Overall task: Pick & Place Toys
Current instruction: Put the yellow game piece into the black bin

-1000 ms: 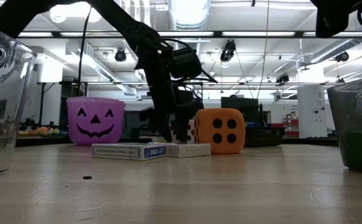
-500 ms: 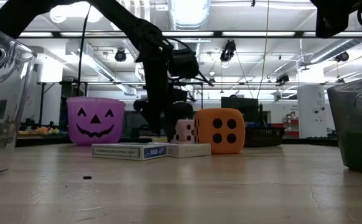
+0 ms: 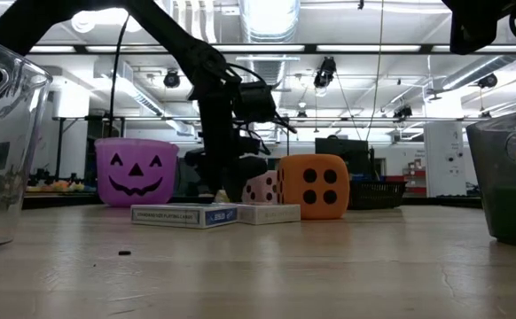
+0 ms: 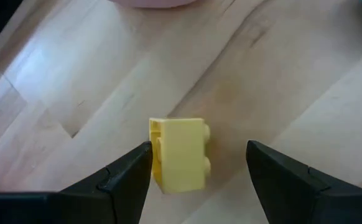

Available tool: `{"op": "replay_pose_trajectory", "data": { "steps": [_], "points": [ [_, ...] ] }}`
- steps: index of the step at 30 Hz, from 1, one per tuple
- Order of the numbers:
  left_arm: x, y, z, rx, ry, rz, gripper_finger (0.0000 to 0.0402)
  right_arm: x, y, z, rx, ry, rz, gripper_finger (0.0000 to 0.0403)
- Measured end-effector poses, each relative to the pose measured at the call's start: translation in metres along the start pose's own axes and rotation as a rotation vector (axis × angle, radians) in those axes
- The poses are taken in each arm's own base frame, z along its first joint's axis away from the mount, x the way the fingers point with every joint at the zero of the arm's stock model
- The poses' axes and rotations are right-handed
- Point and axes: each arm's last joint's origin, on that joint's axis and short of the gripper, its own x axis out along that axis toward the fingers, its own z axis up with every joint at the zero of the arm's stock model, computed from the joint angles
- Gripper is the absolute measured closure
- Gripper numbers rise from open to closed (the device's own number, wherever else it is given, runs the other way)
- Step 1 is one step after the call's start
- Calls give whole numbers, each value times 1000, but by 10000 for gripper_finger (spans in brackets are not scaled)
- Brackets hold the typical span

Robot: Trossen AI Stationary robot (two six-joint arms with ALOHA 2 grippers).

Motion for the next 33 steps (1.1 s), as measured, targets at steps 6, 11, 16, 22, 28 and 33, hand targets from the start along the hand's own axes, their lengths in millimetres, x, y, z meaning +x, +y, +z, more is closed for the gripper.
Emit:
{"op": "replay_pose_trajectory", "data": {
  "steps": [6,11,16,22,28,33],
  "points": [
    [0,0,1,-2,-8,-3,150,0,0,0,0,0,0,124],
    [0,0,1,-7,-11,-4,198,0,0,0,0,0,0,124],
    [0,0,1,-31,-9,-1,268,0,0,0,0,0,0,124],
    [0,1,1,-40,-6,8,314,0,0,0,0,0,0,124],
    [-3,2,-3,-18,35,22,314,0,0,0,0,0,0,124],
    [-21,-3,-7,17,20,9,314,0,0,0,-1,2,0,124]
  ]
}}
